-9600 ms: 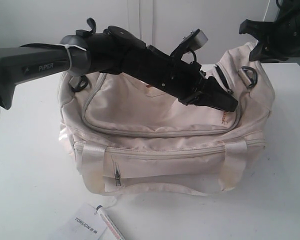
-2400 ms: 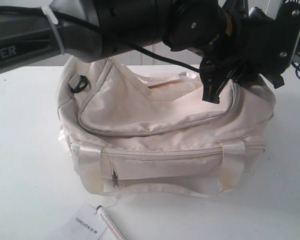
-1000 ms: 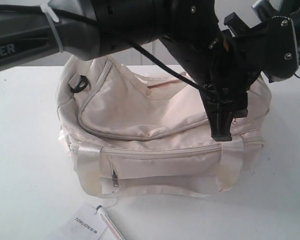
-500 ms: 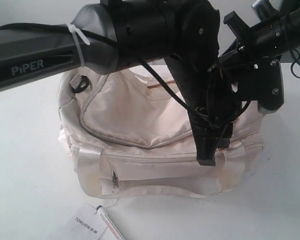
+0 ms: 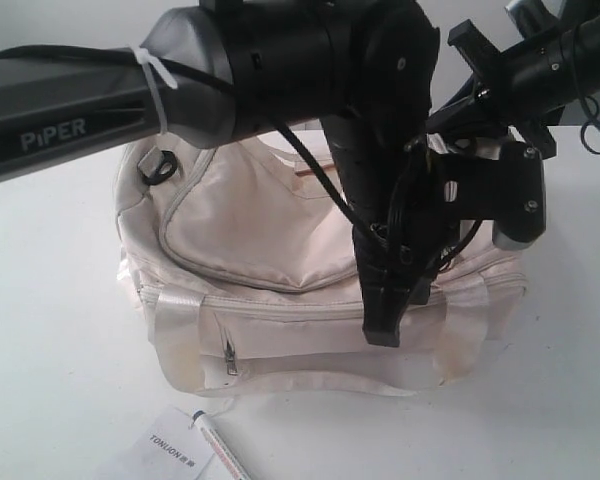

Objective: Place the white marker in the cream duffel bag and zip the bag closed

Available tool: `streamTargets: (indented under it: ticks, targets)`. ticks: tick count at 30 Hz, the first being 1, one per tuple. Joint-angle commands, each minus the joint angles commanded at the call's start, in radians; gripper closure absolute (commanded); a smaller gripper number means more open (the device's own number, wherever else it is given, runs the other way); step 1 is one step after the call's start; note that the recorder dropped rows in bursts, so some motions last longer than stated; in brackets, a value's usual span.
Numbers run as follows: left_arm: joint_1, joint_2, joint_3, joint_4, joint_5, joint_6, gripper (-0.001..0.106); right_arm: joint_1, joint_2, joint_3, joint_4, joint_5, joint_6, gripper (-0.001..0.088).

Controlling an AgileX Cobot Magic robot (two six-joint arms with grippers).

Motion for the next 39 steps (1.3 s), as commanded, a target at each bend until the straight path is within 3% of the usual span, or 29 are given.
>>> streamTargets:
  ticks: [5,10,19,25,32,39]
  targets:
    - [0.002,0.000,0.000,0.006,0.001,-0.038,0.105,0.000,0.000,0.000,0.000,0.000,0.000,0.0868]
    - [0.002,0.000,0.000,0.045,0.002,-0.240,0.105,0.000,0.000,0.000,0.000,0.000,0.000,0.0868]
    - [0.062,-0.002,0.000,-0.001,0.014,-0.517,0.105,0.000,0.000,0.000,-0.004,0.000,0.000,0.0868]
    - [0.119,-0.002,0.000,-0.210,0.048,-0.549,0.105,0.000,0.000,0.000,-0.004,-0.002,0.000,0.0868]
    - [0.201,-0.002,0.000,-0.494,0.002,-0.549,0.105,0.000,0.000,0.000,-0.004,0.000,0.000,0.0868]
    - [0.208,-0.007,0.021,-0.520,-0.078,-0.615,0.105,0.000,0.000,0.000,-0.018,0.000,0.000,0.0868]
